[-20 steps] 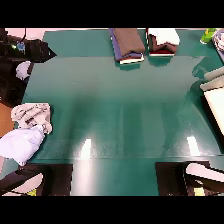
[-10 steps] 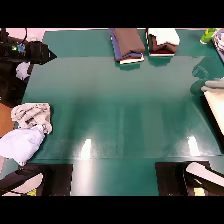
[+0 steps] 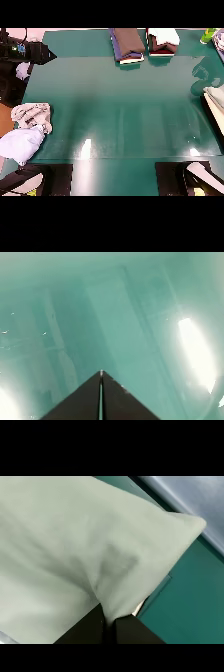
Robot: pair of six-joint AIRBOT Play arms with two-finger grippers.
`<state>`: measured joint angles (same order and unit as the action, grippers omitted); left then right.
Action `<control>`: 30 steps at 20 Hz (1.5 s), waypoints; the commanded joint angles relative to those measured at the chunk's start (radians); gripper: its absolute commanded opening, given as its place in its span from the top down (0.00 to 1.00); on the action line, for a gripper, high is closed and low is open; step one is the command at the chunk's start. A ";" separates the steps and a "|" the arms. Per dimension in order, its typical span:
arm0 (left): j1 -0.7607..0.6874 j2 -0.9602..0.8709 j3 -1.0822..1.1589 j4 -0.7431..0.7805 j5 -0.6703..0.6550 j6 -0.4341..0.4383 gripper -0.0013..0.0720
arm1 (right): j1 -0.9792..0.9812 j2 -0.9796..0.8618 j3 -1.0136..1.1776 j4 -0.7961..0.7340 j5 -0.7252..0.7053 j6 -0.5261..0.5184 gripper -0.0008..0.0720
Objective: Fold the shirts.
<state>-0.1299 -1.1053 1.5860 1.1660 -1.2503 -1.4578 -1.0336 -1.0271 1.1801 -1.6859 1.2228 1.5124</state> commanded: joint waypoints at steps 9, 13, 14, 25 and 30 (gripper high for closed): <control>0.000 0.000 0.000 0.000 0.006 -0.001 0.95 | 0.029 0.015 -0.042 0.258 -0.080 -0.013 0.21; 0.000 0.000 0.000 0.001 0.040 0.000 0.95 | 0.370 0.015 -0.012 0.509 -0.072 -0.013 0.21; 0.000 0.000 0.000 0.003 0.048 0.000 0.95 | 0.481 0.013 -0.012 0.516 -0.076 -0.013 0.21; 0.000 0.000 0.000 0.003 0.050 0.000 0.95 | 1.205 0.010 -0.012 0.506 -0.225 -0.016 0.96; 0.000 0.000 0.000 0.003 0.050 0.000 0.95 | 1.217 0.010 -0.012 0.507 -0.225 -0.015 0.96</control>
<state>-0.1299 -1.1053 1.5860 1.1690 -1.2007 -1.4582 0.1585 -1.0164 1.1671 -1.1816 1.0042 1.4967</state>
